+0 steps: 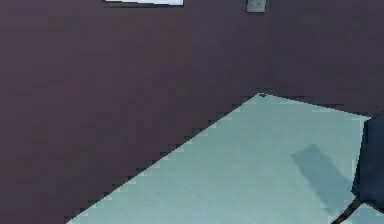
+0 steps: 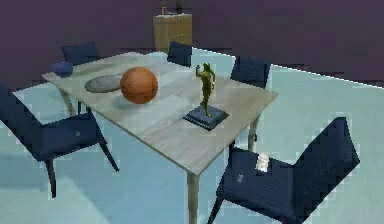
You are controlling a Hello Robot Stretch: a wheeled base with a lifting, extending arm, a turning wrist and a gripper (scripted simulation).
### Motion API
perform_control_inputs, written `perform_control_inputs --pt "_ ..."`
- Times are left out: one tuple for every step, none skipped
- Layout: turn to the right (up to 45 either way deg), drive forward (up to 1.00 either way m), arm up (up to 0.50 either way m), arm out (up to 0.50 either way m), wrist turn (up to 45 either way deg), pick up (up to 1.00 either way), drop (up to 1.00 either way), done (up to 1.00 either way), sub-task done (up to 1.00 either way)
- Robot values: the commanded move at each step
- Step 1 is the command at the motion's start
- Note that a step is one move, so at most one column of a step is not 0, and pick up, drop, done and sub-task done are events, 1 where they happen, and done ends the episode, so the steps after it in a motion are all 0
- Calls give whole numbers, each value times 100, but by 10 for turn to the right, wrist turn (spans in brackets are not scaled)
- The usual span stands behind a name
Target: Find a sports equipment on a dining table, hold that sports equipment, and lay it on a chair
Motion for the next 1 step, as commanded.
perform_control_inputs --pt "330 0 0 0 0 0 0 0 0"
